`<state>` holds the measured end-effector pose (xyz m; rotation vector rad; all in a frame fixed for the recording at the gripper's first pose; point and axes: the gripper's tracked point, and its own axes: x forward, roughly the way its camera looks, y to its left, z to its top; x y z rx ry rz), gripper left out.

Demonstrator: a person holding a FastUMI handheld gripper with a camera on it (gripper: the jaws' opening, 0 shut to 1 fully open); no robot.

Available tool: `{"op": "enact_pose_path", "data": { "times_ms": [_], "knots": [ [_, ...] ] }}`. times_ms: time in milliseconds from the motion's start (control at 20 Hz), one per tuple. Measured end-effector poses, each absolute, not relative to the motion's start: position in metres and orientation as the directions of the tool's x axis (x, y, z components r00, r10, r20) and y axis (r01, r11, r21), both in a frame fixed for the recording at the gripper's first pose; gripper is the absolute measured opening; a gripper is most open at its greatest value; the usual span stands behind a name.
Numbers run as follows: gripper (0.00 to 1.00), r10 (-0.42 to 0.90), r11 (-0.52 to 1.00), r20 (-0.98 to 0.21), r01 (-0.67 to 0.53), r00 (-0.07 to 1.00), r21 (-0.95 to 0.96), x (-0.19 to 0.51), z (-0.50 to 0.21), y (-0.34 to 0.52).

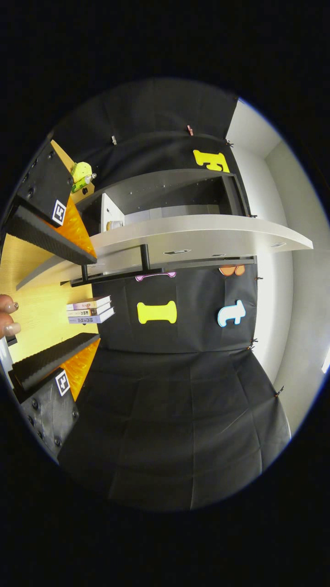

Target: Open the shoe cabinet door, grab the shoes and put them into the shoe cabinet, then close the shoe cabinet door.

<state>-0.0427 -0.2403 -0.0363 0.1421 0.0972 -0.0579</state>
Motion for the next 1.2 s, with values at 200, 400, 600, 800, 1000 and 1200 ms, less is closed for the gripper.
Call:
{"op": "enact_pose_path", "data": {
  "times_ms": [200,400,600,800,1000,1200],
  "knots": [
    [0.98,-0.059,0.985,-0.102,0.074,0.993,0.153,-0.045,-0.036,-0.23],
    [0.98,-0.062,0.986,-0.097,0.076,0.993,0.151,-0.047,-0.036,-0.21],
    [0.98,-0.07,0.985,-0.095,0.084,0.993,0.15,-0.047,-0.035,-0.188],
    [0.98,-0.063,0.985,-0.104,0.079,0.993,0.153,-0.042,-0.035,-0.161],
    [0.98,-0.046,0.987,-0.102,0.061,0.994,0.15,-0.034,-0.034,-0.129],
    [0.98,0.005,0.99,-0.093,0.008,0.996,0.141,-0.021,-0.033,-0.085]
  ]
}}
